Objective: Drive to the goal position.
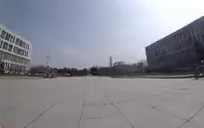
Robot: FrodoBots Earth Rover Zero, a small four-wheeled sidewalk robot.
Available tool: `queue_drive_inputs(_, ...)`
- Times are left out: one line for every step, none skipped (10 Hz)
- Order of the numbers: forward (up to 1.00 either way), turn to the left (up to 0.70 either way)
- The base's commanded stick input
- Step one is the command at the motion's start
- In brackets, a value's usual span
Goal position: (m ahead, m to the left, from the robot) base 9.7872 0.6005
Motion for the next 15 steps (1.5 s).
queue_drive_inputs(1.00,0.00)
queue_drive_inputs(1.00,0.00)
queue_drive_inputs(1.00,0.00)
queue_drive_inputs(1.00,0.00)
queue_drive_inputs(1.00,0.00)
queue_drive_inputs(1.00,0.00)
queue_drive_inputs(1.00,0.00)
queue_drive_inputs(1.00,0.00)
queue_drive_inputs(1.00,0.00)
queue_drive_inputs(1.00,0.00)
queue_drive_inputs(1.00,0.00)
queue_drive_inputs(1.00,0.00)
queue_drive_inputs(1.00,0.00)
queue_drive_inputs(1.00,0.00)
queue_drive_inputs(1.00,0.00)
